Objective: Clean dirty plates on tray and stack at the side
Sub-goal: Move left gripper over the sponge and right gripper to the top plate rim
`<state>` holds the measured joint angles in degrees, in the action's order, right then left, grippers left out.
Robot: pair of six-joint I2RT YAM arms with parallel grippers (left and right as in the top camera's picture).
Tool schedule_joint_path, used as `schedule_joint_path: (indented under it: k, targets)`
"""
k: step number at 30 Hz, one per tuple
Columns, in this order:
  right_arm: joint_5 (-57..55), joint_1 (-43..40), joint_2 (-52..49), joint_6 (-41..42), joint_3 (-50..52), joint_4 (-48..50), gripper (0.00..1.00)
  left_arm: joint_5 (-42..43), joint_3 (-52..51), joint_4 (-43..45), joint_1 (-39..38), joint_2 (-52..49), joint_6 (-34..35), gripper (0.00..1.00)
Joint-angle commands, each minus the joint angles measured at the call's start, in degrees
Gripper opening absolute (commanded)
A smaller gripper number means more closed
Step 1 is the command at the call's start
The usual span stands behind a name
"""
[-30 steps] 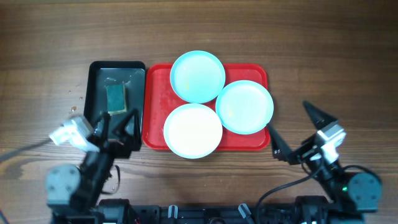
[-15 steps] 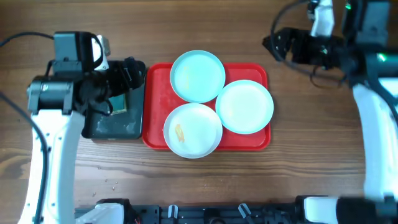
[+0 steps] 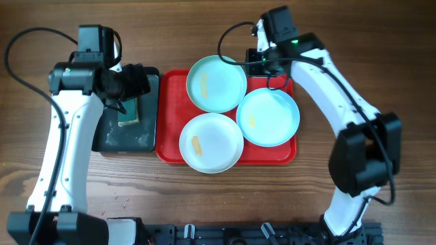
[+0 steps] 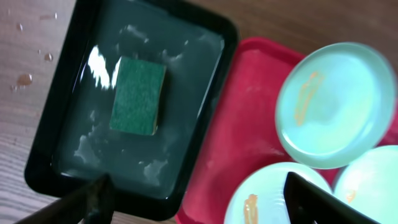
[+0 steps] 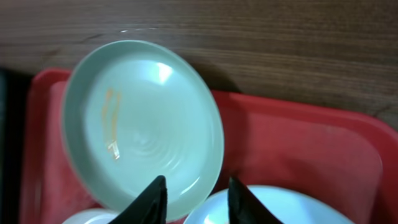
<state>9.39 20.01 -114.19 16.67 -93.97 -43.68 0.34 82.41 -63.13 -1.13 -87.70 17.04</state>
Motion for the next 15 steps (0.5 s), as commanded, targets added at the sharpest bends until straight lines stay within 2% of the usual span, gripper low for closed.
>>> schedule_joint_path:
  k: [1, 4, 15]
  targets:
    - [-5.2, 0.4, -4.2, 0.0, -0.8, 1.7, 0.3, -2.2, -2.0, 0.9, -0.3, -2.0, -0.3, 0.76]
    - [-4.7, 0.4, -6.6, 0.0, -0.7, 2.2, 0.25, -2.2, -2.0, 1.2, -0.3, -2.9, -0.3, 0.76]
    - [-3.0, 1.2, -10.0, 0.0, 0.7, 4.2, 0.2, -2.2, -2.0, 1.6, -0.3, -3.6, -0.3, 0.76]
